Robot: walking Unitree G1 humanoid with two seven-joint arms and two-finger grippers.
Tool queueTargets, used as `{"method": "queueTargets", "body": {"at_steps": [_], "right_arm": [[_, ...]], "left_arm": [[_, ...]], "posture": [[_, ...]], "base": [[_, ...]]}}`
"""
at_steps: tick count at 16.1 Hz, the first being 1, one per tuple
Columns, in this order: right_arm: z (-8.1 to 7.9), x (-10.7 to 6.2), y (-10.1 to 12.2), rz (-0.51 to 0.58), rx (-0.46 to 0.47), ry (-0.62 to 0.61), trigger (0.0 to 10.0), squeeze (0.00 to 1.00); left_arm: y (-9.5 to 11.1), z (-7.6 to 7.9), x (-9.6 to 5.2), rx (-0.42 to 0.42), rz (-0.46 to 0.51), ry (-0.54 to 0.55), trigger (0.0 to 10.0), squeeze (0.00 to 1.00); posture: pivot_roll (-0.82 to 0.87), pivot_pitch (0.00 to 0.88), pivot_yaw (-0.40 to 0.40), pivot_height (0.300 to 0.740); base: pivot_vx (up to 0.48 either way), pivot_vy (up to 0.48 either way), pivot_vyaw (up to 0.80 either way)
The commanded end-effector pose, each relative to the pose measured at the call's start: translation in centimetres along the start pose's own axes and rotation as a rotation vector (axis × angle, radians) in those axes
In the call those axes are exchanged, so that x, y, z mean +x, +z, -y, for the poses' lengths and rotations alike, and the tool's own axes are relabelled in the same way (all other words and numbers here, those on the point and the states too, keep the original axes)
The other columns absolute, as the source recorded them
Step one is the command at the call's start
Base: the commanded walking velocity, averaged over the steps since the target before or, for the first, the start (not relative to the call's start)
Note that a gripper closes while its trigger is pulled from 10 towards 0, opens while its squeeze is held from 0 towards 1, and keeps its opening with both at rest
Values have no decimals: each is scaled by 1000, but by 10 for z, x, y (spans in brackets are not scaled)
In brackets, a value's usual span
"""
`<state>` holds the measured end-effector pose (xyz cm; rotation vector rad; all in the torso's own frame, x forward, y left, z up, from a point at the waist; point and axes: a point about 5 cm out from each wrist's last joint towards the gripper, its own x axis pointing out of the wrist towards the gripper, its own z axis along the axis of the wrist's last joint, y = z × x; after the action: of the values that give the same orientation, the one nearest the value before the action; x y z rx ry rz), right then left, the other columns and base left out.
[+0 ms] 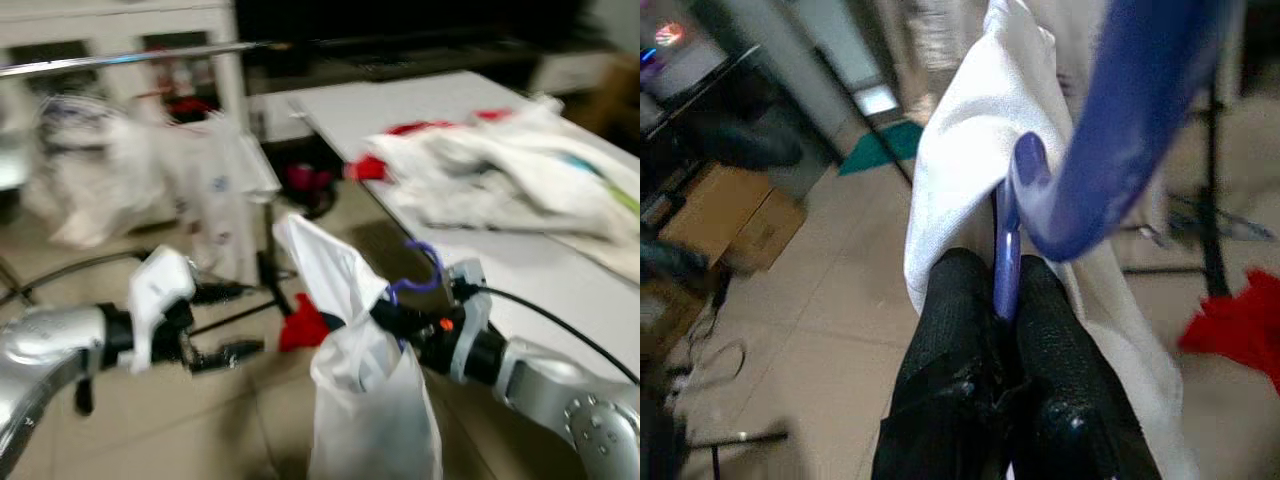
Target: Hang hanger
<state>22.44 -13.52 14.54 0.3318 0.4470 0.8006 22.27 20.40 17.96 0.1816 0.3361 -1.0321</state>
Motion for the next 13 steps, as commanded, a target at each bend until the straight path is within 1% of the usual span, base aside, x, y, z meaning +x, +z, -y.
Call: {"method": "queueTargets", "body": {"at_steps": [1,3,4,5,6,7,8,9,10,11,12,13], "right_arm": [[5,0,3,12,-47,-21,10000,0],[9,1,3,18,-57,-51,10000,0],[9,1,4,31,-66,-62,10000,0],[9,0,6,42,-82,-63,10000,0],[9,-1,6,49,-89,-61,10000,0],[12,-1,5,49,-101,-71,10000,0],[15,-1,3,50,-98,-85,10000,0],[19,1,2,57,-84,-103,10000,0],[20,3,2,61,-75,-105,10000,0],[20,6,3,59,-71,-103,10000,0],[19,8,3,56,-69,-99,10000,0],[20,10,2,51,-70,-93,10000,0]], "left_arm": [[9,-2,2,-19,78,-3,10000,1000],[6,-9,8,-25,91,37,10000,1000],[5,-15,10,-18,94,86,10000,1000],[6,-24,10,-2,128,164,10000,1000],[10,-30,8,-10,165,212,10000,1000],[15,-33,7,-26,208,225,10000,1000],[19,-34,6,-36,250,236,10000,898],[23,-37,5,-58,286,263,10000,467],[25,-39,6,-73,291,282,10000,4],[30,-40,3,-86,335,292,10000,0],[29,-39,2,-95,322,283,10000,0],[25,-37,1,-95,278,258,10000,0]], "posture": [[-71,0,11,740],[-99,0,16,740],[-108,0,16,740],[-111,0,19,740],[-112,0,20,740],[-110,0,22,740],[-102,0,22,740],[-91,0,22,740],[-80,0,15,740],[-63,0,4,740],[-59,0,4,740],[-58,0,9,740]], "base": [[0,0,425],[0,0,475],[0,0,800],[0,0,800],[0,0,800],[0,0,800],[0,0,800],[0,0,800],[0,0,800],[0,0,800],[0,0,800],[0,0,800]]}}
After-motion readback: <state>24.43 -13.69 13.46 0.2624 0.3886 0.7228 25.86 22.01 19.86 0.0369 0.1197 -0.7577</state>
